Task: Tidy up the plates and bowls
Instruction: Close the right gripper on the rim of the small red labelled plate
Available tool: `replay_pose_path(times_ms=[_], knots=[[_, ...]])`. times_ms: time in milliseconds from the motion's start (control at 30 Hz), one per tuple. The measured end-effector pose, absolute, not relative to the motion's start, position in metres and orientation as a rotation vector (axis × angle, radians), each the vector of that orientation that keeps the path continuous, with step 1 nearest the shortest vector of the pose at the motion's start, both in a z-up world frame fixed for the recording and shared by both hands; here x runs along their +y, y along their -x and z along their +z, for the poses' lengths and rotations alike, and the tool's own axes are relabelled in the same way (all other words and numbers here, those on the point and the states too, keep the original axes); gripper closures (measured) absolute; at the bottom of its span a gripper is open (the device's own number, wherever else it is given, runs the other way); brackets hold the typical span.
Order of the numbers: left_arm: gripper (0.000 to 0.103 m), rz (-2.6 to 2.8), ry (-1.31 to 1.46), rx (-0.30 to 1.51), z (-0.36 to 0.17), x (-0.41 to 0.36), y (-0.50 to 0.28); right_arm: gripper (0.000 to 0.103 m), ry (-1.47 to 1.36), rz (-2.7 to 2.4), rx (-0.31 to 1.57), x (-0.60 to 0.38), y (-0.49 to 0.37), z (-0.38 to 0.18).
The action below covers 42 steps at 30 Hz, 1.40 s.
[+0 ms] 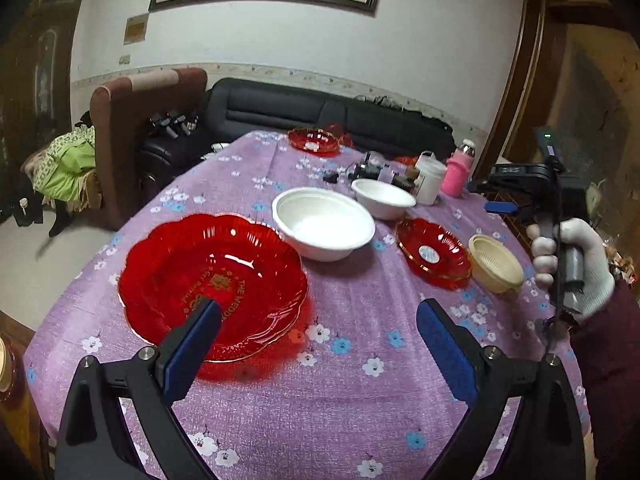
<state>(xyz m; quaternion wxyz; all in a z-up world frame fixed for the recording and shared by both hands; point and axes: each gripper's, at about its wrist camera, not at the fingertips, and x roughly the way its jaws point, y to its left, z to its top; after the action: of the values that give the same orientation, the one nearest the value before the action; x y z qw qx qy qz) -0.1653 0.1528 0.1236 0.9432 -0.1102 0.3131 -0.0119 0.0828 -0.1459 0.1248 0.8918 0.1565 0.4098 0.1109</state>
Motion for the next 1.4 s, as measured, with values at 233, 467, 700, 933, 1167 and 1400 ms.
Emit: replay_pose_path(times_ms=[233,467,700,933,1167,1400], knots=[[0.005,-0.060,0.208,0.684,0.111,0.147,0.147,0.049,-0.259,0.155,0.970,-0.139,-0.131,0.068],[0.005,-0.080,0.179,0.686,0.107,0.140,0.144,0.049,-0.120,0.063,1.038,-0.147,-0.183,0.040],[0.005,-0.094,0.164,0.699,0.103,0.133,0.143,0.086,-0.037,0.083,1.106,-0.132,-0.197,0.023],[0.005,-0.110,0.159,0.700,0.102,0.127,0.146,0.087,-0.013,0.143,1.126,-0.118,-0.175,0.028],[0.005,-0.104,0.155,0.704,0.101,0.128,0.149,0.028,0.037,0.014,1.023,-0.136,-0.192,0.037],[0.005,-0.097,0.167,0.712,0.100,0.133,0.151,0.056,0.016,0.064,1.123,-0.135,-0.207,0.018]])
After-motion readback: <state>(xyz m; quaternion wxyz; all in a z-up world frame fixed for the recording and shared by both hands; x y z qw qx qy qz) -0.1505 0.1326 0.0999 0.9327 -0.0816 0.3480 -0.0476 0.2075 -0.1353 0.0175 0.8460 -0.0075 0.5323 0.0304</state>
